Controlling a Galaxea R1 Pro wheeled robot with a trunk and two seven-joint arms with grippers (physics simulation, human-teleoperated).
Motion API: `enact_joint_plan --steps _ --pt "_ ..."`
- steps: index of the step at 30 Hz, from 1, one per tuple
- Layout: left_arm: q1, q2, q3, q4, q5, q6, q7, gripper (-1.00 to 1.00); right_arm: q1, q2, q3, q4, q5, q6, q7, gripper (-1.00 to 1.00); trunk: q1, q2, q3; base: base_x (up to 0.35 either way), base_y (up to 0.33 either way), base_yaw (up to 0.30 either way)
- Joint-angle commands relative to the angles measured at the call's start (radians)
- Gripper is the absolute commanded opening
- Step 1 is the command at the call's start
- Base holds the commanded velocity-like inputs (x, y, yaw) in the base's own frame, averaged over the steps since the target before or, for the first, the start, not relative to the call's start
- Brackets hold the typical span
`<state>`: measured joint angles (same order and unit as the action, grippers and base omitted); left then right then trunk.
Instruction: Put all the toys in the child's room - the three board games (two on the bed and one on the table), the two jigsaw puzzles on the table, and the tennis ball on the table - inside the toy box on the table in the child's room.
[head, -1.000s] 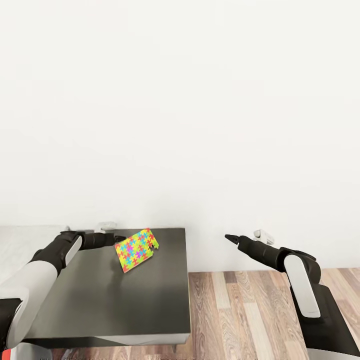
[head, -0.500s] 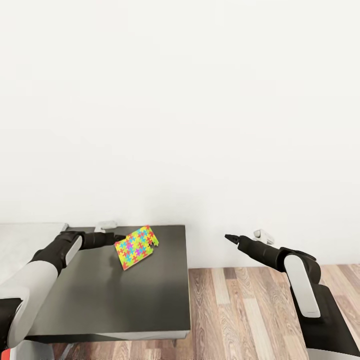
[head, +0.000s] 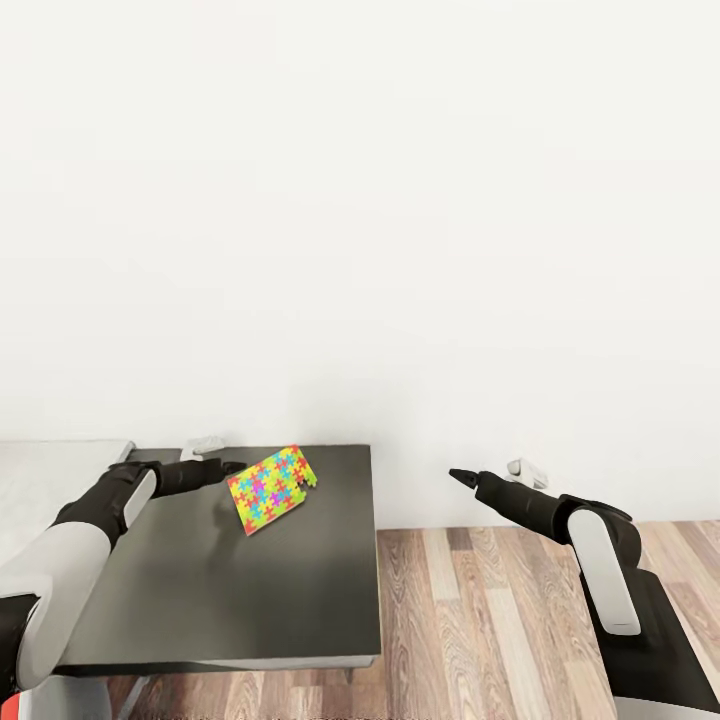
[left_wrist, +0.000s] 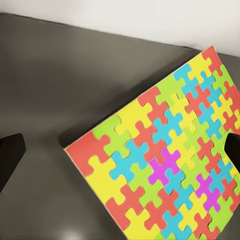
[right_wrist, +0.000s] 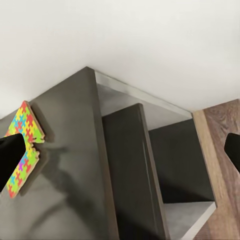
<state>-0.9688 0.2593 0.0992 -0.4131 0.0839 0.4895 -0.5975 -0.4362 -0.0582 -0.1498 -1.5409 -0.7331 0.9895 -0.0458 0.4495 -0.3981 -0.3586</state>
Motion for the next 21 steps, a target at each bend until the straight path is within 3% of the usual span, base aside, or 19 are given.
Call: enact_joint_plan --steps 1,21 --pt "-0.001 0.000 0.003 0.000 0.008 0.009 -0.001 1.00 -0.001 0.000 -0.001 -0.001 -0.006 0.005 -0.005 1.00 0.000 -0.002 -0.003 0.000 0.000 0.000" --pt "-0.001 -0.003 0.004 -0.001 0.008 0.010 -0.001 1.00 0.000 0.001 -0.001 -0.001 -0.006 0.005 -0.005 1.00 0.000 -0.002 -0.036 0.041 -0.032 0.000"
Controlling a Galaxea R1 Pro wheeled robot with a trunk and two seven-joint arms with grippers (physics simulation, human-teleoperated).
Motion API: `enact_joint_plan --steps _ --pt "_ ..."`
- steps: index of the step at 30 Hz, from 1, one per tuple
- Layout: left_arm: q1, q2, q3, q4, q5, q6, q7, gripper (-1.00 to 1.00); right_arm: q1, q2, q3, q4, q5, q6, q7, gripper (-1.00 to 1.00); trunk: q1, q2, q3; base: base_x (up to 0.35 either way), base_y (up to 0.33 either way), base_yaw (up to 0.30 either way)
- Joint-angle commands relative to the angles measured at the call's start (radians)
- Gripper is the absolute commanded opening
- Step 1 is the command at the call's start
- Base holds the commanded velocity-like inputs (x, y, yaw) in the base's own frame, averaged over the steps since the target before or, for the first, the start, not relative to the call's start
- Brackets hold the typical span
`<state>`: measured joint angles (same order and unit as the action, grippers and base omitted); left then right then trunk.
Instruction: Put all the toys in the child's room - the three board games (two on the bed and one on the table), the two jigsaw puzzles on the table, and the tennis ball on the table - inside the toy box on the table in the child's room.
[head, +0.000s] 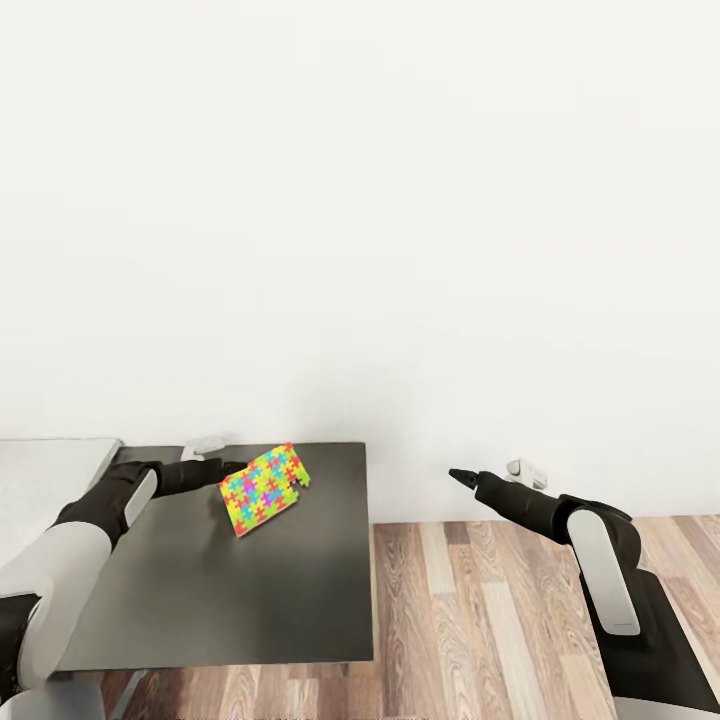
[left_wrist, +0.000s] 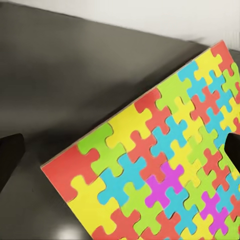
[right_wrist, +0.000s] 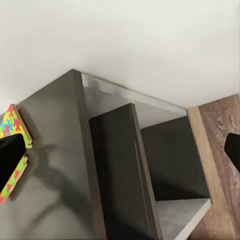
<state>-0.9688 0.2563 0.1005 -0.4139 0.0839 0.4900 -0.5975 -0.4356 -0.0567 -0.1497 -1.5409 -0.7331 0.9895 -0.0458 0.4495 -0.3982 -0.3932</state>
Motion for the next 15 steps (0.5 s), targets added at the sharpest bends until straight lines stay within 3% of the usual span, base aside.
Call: enact_joint_plan --steps 1,15 --pt "-0.001 0.000 0.003 0.000 0.008 0.009 -0.001 1.00 -0.001 0.000 -0.001 -0.001 -0.006 0.004 -0.005 1.00 0.001 -0.002 -0.003 0.018 -0.014 0.000" --pt "-0.001 0.000 0.002 0.000 0.008 0.010 -0.001 1.00 -0.001 0.001 0.001 -0.001 -0.006 0.004 -0.005 1.00 0.001 -0.002 -0.022 0.002 -0.002 0.000"
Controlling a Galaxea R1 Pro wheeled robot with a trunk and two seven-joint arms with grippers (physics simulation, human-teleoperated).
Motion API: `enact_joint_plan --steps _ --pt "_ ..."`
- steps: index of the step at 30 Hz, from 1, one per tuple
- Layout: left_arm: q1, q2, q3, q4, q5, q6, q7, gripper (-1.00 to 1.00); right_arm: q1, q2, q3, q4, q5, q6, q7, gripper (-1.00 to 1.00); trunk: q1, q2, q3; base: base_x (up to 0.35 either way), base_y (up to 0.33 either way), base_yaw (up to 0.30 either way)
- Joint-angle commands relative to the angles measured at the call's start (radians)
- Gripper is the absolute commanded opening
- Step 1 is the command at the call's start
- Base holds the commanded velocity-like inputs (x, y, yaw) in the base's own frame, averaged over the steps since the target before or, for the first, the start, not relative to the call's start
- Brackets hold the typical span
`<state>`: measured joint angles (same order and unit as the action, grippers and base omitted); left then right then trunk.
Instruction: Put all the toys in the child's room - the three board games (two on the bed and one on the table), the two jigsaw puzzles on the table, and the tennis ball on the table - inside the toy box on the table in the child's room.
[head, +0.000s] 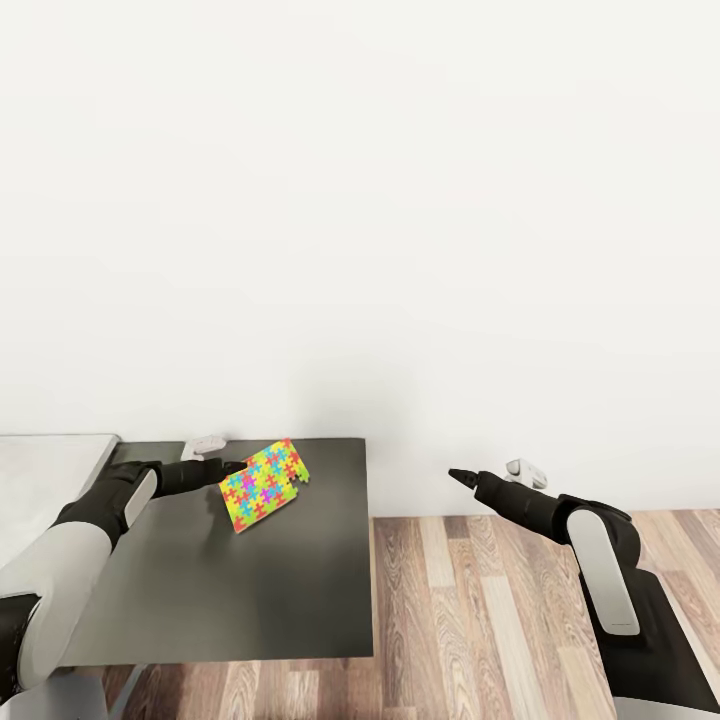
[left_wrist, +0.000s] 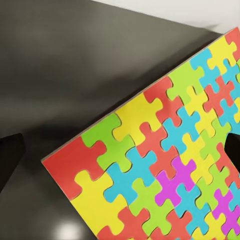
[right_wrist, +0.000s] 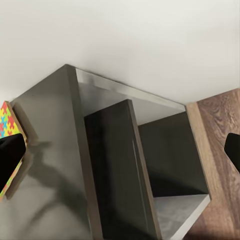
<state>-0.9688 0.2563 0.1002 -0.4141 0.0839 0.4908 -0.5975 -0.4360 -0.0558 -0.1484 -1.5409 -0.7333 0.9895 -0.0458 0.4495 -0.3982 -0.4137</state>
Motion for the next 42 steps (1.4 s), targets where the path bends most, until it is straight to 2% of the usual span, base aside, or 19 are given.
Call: enact_joint_plan --steps 1,12,27,34,42 --pt "-0.001 0.000 0.003 0.000 0.008 0.009 -0.001 1.00 -0.001 0.000 -0.001 -0.001 -0.006 0.005 -0.005 1.00 0.001 -0.002 -0.002 0.000 0.000 0.000" --pt "-0.001 -0.001 0.002 0.000 0.008 0.009 -0.001 1.00 -0.001 -0.001 0.000 -0.002 -0.006 0.005 -0.005 1.00 0.001 -0.002 -0.003 0.000 0.000 0.000" --pt "-0.001 0.000 0.003 0.000 0.008 0.009 -0.001 1.00 -0.001 0.001 0.000 -0.002 -0.006 0.005 -0.005 1.00 0.001 -0.002 -0.018 0.000 -0.002 0.000" --pt "-0.001 -0.001 0.002 0.000 0.008 0.009 -0.001 1.00 -0.001 0.001 0.000 -0.002 -0.006 0.005 -0.005 1.00 0.001 -0.002 -0.019 0.000 -0.176 0.000" --pt "-0.001 0.000 0.003 0.000 0.008 0.009 -0.001 1.00 -0.001 0.001 0.000 -0.002 -0.006 0.005 -0.005 1.00 0.001 -0.002 -0.019 0.000 -0.026 0.000"
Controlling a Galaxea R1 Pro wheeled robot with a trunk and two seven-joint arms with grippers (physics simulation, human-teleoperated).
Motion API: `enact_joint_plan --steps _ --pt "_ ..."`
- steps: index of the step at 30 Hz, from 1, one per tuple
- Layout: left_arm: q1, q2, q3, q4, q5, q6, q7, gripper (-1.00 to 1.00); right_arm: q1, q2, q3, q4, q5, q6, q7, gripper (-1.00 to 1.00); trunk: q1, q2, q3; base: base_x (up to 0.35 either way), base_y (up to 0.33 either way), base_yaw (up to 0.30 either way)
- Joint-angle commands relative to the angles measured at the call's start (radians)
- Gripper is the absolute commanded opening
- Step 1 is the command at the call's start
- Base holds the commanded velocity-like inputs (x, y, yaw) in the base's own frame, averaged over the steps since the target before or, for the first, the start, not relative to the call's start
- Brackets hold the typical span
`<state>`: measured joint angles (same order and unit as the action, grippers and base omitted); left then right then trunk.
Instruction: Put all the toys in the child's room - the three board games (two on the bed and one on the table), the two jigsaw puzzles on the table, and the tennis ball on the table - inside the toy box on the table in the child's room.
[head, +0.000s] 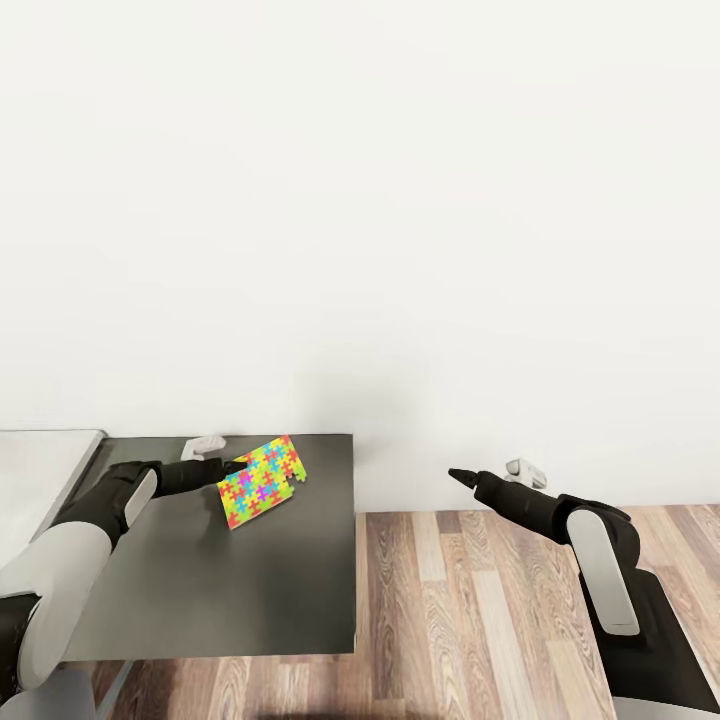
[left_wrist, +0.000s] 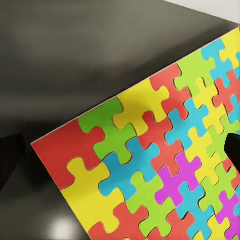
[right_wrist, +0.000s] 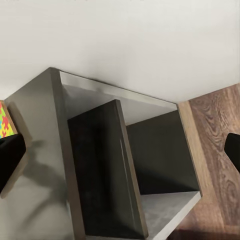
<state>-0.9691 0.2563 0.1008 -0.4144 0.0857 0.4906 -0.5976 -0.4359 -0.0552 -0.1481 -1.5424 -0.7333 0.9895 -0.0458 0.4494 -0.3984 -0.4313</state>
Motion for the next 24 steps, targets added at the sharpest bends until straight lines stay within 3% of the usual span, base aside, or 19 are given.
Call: enact_joint_plan --steps 1,24 --pt "0.000 0.000 0.002 0.000 0.006 0.009 -0.001 1.00 -0.001 0.000 -0.001 -0.001 -0.006 0.005 -0.005 1.00 0.001 -0.002 -0.002 0.000 -0.003 0.000" --pt "0.000 -0.002 0.000 0.000 0.006 0.009 -0.001 1.00 -0.001 0.000 -0.001 0.000 -0.008 0.005 -0.005 1.00 0.001 -0.002 -0.002 0.000 -0.094 0.000"
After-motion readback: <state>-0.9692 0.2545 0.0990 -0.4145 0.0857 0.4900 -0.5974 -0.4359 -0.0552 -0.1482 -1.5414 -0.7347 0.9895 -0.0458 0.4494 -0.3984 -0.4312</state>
